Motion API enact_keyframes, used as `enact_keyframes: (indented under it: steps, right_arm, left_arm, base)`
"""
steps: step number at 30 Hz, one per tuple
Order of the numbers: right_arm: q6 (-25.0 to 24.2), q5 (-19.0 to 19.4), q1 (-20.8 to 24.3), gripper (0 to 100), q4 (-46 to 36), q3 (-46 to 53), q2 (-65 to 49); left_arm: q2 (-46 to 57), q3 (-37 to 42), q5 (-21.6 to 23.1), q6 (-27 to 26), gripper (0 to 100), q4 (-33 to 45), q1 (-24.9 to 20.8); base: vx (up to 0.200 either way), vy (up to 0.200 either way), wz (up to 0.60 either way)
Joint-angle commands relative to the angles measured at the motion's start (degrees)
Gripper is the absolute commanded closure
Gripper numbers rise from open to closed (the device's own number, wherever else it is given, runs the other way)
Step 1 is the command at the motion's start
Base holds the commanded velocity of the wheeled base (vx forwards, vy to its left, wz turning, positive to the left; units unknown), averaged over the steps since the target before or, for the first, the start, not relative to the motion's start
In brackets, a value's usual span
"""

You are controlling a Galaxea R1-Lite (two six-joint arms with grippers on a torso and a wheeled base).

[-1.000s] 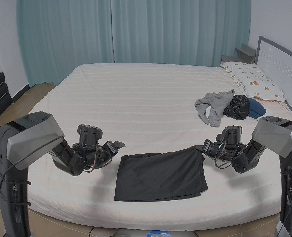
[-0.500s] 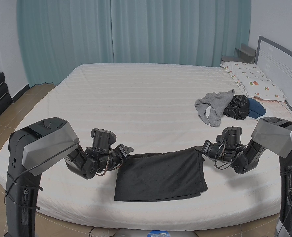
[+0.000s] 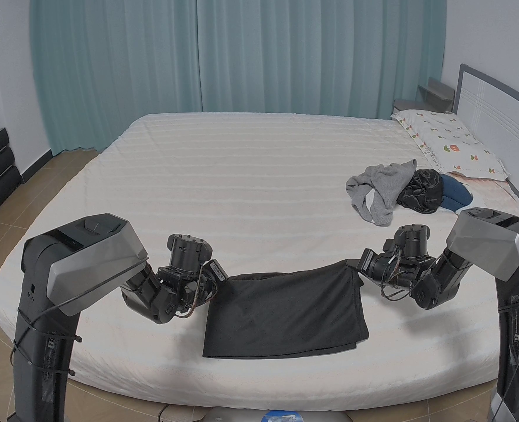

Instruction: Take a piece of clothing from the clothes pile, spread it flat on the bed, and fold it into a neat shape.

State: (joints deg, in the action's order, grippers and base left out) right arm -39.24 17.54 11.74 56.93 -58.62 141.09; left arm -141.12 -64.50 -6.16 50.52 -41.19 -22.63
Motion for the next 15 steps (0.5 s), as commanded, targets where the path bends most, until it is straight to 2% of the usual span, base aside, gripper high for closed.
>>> enact_keyframes:
  steps: [1,15]
  right_arm:
    - [0.0,-0.1,-0.1,100,0.0,-0.4,0.7]
    - [0.4,-0.1,-0.3,100,1.2,-0.6,1.6]
  left_arm:
    - [-0.1,-0.1,-0.9,0.2,100,-0.1,0.3]
    - [0.1,0.0,-0.8,1.4,100,0.0,1.7]
  base:
    - [0.000,0.000,0.00]
    - [0.000,0.000,0.00]
